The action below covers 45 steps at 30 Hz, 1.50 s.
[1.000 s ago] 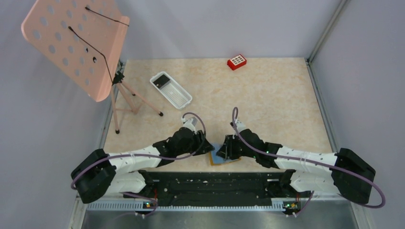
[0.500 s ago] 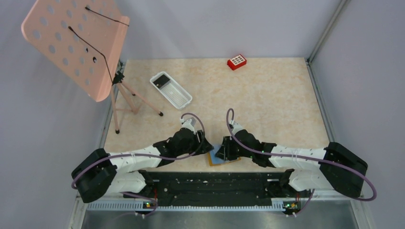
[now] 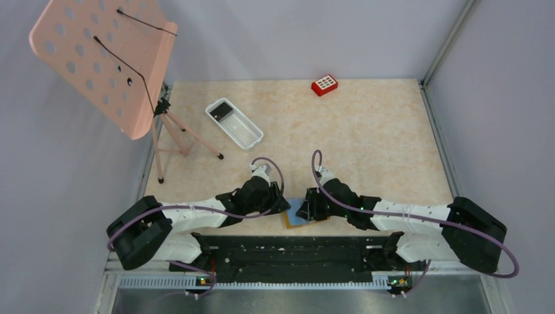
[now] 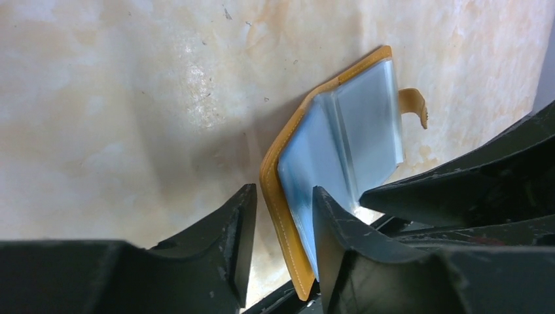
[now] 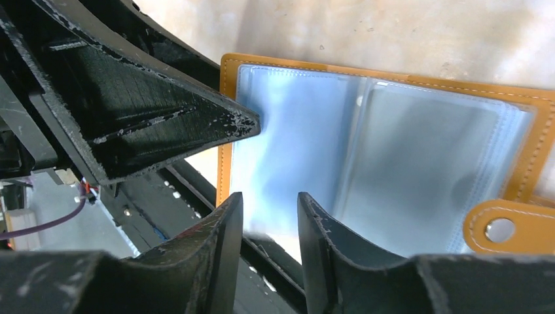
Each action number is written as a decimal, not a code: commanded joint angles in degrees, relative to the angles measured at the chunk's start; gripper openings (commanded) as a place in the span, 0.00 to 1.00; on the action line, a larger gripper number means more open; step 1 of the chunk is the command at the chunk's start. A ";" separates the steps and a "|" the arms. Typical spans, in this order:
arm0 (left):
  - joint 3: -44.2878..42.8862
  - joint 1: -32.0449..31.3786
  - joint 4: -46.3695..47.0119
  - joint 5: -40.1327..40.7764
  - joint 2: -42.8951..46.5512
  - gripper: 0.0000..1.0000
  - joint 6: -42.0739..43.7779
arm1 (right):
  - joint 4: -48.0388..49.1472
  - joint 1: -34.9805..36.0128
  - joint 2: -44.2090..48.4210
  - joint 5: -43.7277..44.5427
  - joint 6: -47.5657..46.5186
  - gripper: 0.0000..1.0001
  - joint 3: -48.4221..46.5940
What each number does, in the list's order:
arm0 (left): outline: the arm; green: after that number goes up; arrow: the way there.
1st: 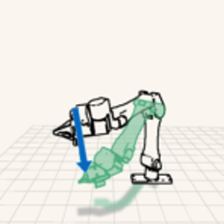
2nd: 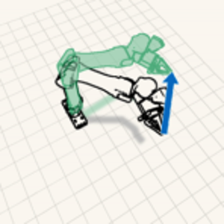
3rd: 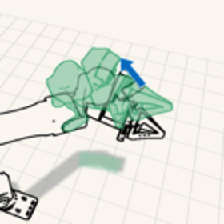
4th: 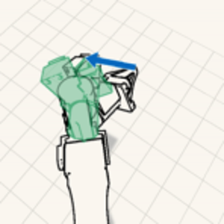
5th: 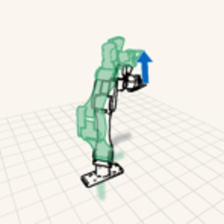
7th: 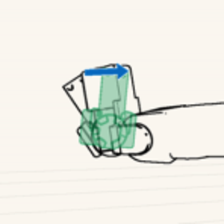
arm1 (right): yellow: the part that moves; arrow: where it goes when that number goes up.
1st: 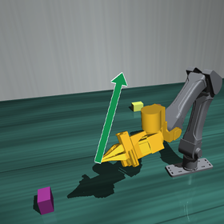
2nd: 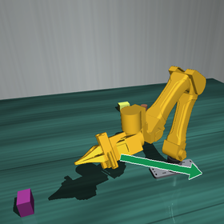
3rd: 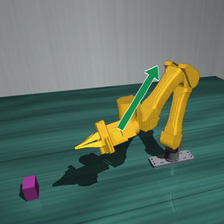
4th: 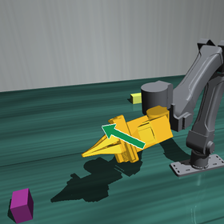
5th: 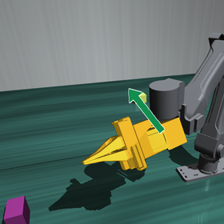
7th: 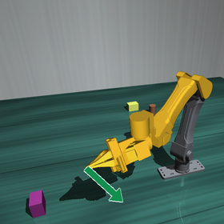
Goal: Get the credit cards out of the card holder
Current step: Remove the credit card from the card holder.
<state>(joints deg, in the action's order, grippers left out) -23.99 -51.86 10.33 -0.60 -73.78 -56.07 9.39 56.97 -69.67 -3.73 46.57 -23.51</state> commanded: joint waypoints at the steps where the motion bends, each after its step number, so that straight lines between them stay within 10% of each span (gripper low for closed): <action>1: -0.52 -0.18 1.30 0.04 -1.10 0.38 0.88 | -4.43 0.29 4.88 4.04 -1.86 0.41 -1.58; 45: -1.55 -0.18 2.56 -2.00 -4.09 0.22 0.71 | -1.88 -7.13 4.63 -2.89 -1.46 0.48 1.90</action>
<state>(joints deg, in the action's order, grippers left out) -24.25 -51.86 10.72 -2.11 -77.43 -55.59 2.59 50.09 -65.32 -3.14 43.38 -22.11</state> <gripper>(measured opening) 0.224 0.485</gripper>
